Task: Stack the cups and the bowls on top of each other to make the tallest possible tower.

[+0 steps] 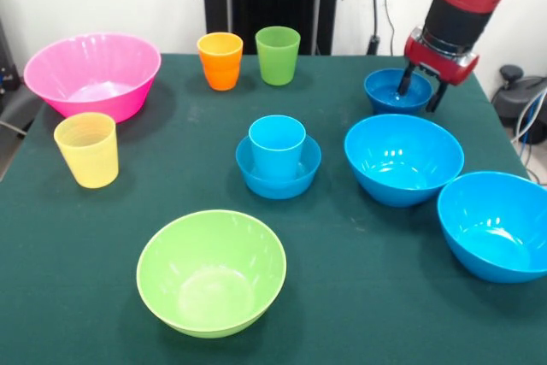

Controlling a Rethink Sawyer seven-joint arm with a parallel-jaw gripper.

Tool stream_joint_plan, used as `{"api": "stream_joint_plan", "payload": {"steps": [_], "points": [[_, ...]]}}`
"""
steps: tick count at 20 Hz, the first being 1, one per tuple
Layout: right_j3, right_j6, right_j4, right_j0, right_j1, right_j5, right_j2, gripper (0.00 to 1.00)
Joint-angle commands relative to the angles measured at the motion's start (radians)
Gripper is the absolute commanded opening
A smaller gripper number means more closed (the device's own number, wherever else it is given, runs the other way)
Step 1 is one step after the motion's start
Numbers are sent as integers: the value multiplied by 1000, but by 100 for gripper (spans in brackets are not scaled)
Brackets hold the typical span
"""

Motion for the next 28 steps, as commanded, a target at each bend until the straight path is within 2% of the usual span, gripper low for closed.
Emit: {"api": "stream_joint_plan", "payload": {"steps": [1, 10, 11, 17, 19, 23, 28], "points": [[-77, 220, 69, 4, 76, -83, 85, 100], [-126, 192, 78, 18, 104, -34, 50, 100], [-133, 195, 79, 24, 107, -22, 41, 0], [-140, 187, 73, 23, 109, -15, 35, 0], [-125, 186, 79, 6, 100, -26, 58, 0], [-135, 194, 76, 27, 88, 47, 13, 0], [-189, 159, 27, 23, 64, 205, -61, 0]]}}
